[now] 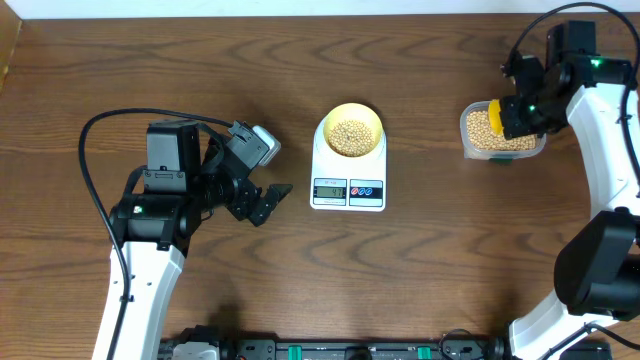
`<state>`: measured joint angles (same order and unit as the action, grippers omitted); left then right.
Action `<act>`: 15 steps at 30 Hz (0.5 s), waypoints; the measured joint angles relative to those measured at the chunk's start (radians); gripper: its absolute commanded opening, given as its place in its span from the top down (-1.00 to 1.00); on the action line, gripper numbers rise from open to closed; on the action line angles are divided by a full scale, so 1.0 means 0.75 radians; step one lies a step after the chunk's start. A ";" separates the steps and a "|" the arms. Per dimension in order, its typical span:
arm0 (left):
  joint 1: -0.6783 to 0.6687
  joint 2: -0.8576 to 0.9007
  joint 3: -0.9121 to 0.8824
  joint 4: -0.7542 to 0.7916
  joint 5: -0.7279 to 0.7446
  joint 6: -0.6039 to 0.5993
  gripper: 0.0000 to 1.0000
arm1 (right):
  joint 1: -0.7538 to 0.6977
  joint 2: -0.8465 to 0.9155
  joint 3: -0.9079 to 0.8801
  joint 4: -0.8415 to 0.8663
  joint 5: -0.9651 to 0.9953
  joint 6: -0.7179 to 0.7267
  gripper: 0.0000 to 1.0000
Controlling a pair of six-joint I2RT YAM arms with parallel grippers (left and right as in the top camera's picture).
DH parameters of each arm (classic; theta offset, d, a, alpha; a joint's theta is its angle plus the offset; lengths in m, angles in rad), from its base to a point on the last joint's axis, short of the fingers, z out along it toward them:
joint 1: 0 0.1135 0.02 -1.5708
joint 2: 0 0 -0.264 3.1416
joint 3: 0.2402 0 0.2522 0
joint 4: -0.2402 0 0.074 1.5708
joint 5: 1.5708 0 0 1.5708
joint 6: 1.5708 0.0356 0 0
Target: Scoop item into bowl and weigh 50g on scale
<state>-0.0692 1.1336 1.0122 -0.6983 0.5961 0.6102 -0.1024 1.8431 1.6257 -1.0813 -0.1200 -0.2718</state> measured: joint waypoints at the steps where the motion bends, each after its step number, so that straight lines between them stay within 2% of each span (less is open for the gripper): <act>1: 0.000 0.000 0.000 0.000 0.000 0.000 -0.95 | -0.002 0.000 0.000 0.012 -0.002 0.000 0.98; 15: 0.000 0.000 0.000 -0.001 0.000 0.000 -0.95 | -0.085 0.000 -0.061 0.048 -0.104 0.000 0.98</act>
<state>-0.0692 1.1336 1.0122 -0.6987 0.5961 0.6102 -0.1665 1.8431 1.5799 -1.0454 -0.1978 -0.2718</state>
